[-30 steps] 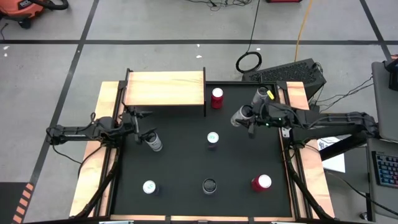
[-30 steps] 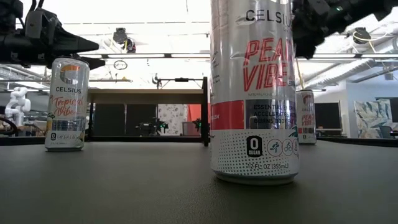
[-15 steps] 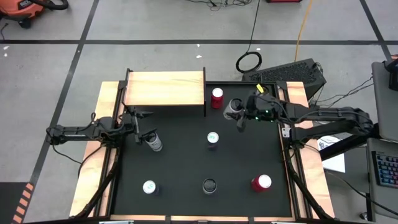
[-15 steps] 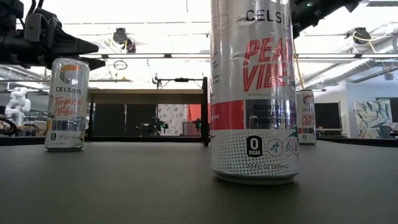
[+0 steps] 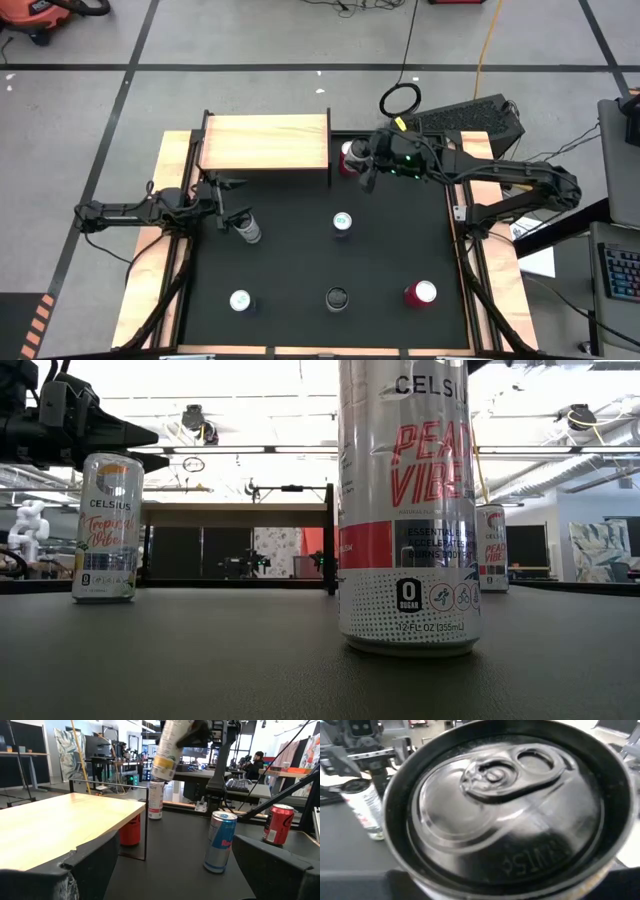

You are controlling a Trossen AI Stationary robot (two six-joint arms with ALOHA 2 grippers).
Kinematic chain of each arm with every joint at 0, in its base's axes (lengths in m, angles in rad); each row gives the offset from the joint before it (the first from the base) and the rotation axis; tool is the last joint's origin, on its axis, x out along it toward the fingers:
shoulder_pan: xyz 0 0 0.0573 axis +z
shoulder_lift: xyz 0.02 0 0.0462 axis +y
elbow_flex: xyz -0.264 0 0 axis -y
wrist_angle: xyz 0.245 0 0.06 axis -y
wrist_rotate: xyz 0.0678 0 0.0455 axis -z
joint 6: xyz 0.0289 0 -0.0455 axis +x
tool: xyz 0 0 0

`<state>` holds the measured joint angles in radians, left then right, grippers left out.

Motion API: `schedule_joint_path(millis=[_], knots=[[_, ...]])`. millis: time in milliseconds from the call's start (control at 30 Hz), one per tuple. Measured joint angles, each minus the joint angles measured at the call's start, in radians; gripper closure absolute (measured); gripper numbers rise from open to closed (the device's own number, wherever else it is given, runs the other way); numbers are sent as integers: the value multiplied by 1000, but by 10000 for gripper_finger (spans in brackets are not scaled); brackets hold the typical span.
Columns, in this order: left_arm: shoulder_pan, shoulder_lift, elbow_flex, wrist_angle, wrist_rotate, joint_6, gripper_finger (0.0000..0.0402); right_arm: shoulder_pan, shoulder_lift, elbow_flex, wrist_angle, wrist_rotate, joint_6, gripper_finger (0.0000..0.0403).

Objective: Place canned beverage on shelf
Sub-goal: Put the white yellow soda can on the shelf

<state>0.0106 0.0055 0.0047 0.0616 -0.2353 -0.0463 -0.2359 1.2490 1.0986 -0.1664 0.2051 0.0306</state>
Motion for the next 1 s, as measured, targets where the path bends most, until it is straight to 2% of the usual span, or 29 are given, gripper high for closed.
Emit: schedule_joint_path(millis=[167, 300, 600, 1000], knots=[[0, 0, 0, 0, -2, 0, 13, -20, 85, 84, 3, -2, -24, 173], [0, 0, 0, 0, -2, 0, 13, -39, 156, 153, 9, -74, -24, 171], [0, 0, 0, -1, -3, -1, 13, -60, 287, 298, 5, -116, -51, 171], [0, 0, 0, -2, -4, -1, 13, -92, 321, 337, 51, -193, -43, 169]])
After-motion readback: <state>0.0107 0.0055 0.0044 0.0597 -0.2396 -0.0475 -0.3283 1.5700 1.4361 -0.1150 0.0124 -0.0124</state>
